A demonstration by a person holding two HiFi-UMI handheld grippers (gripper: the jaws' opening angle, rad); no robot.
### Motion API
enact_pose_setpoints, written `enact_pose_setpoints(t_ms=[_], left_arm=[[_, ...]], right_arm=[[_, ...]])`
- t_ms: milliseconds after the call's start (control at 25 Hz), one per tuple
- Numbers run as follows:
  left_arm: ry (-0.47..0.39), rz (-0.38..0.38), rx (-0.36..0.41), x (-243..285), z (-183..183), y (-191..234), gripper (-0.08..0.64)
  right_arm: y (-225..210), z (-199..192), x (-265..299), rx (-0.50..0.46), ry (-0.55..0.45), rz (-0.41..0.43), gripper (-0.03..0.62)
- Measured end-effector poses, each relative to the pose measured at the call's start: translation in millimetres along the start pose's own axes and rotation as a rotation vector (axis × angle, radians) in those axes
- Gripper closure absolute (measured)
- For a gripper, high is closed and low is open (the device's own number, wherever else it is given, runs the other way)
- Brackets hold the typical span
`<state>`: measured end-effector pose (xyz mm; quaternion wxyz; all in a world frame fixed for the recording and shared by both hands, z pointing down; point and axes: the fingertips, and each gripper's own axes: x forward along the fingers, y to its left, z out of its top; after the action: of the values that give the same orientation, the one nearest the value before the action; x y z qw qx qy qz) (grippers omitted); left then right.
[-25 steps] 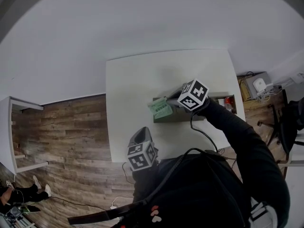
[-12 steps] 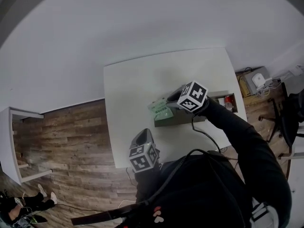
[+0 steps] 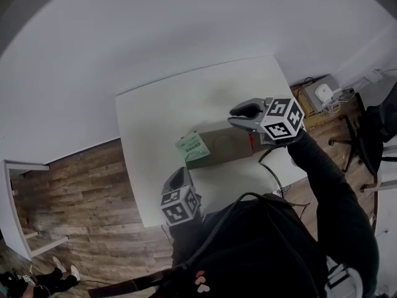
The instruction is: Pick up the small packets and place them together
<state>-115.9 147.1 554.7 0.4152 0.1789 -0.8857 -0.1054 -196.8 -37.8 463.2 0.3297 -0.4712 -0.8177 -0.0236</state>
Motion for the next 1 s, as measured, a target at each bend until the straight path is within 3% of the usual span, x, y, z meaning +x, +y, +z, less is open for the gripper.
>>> enact_pose_setpoints(t_ms=[160, 440, 560, 760, 1000], left_arm=[[0.008, -0.016, 0.025, 5.6, 1.6, -18.6, 0.561], [0.02, -0.036, 0.071, 12.5, 2.6, -43.9, 0.561], [0.022, -0.037, 0.084, 12.4, 1.9, -52.1, 0.56], [0.02, -0.024, 0.083, 12.7, 0.2, -56.4, 0.56], [0.016, -0.017, 0.073, 14.1, -1.3, -59.0, 0.56]], right_arm=[[-23.4, -22.8, -65.5, -0.016, -0.017, -0.117, 0.507], [-43.4, -97.6, -115.9, 0.033, 0.093, -0.217, 0.471], [-50.1, -136.5, -124.0, 0.057, 0.207, -0.26, 0.469], [-54.9, -185.0, -132.9, -0.027, 0.42, -0.295, 0.446], [-59.2, -213.8, -133.0, -0.04, 0.546, -0.3, 0.448]])
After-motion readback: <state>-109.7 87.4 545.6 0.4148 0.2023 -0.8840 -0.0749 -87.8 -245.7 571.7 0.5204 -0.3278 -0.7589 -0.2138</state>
